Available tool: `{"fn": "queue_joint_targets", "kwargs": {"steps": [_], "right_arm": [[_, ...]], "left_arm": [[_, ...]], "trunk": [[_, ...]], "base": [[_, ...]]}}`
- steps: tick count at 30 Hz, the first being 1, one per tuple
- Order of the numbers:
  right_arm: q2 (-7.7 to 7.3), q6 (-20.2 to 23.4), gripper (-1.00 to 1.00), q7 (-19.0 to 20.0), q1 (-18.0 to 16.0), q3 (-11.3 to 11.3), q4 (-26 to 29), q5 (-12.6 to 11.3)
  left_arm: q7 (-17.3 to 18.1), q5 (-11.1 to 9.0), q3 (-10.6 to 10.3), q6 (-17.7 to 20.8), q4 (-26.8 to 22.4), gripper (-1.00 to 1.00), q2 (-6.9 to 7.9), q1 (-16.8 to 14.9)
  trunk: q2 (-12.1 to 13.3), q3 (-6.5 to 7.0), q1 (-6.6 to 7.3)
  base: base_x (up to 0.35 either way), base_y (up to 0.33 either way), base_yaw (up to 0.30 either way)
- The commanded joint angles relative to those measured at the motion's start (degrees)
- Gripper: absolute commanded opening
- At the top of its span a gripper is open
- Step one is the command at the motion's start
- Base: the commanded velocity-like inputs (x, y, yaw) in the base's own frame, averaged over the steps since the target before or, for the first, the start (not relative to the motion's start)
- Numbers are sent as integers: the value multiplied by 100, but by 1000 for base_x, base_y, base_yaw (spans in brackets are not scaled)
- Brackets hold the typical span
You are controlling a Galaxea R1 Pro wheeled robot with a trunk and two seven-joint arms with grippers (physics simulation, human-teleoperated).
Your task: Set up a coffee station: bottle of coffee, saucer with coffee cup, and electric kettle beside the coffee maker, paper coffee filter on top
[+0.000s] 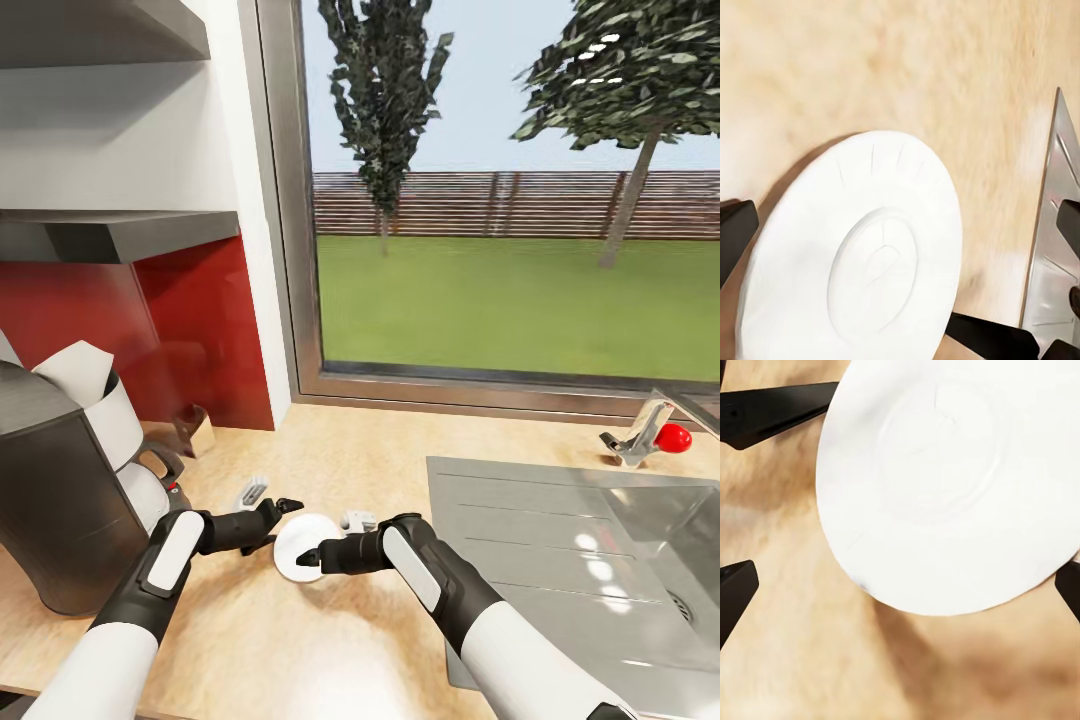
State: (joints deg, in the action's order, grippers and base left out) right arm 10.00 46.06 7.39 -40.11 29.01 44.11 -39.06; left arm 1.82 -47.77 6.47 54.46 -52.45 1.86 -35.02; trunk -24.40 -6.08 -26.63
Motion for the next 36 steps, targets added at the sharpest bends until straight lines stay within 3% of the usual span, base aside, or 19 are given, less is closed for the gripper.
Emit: {"fn": "queue_joint_targets", "kwargs": {"steps": [1,11,17,29,30,36], "right_arm": [[0,17,100,35,-6,0,1,47],[0,17,100,35,-6,1,-3,52],[0,17,100,35,-6,3,-5,53],[0,17,100,26,-6,9,-46,56],[0,17,-100,26,-6,9,-62,56],[0,17,-100,25,-6,9,-96,56]], "left_arm": [[20,4,9,29,-2,100,-2,-5],[1,14,-63,63,2,100,-2,-12],[-1,13,-346,98,5,100,1,-30],[11,-3,-374,117,7,100,51,-31],[11,-7,-375,117,5,100,51,-31],[11,-13,-375,117,7,100,60,-31]], "trunk": [[-12,-12,-3],[-12,-12,-3],[-12,-12,-3],[-12,-12,-3],[-12,-12,-3],[-12,-12,-3]], "base": [[0,0,0],[0,0,0],[0,0,0],[0,0,0],[0,0,0],[0,0,0]]}}
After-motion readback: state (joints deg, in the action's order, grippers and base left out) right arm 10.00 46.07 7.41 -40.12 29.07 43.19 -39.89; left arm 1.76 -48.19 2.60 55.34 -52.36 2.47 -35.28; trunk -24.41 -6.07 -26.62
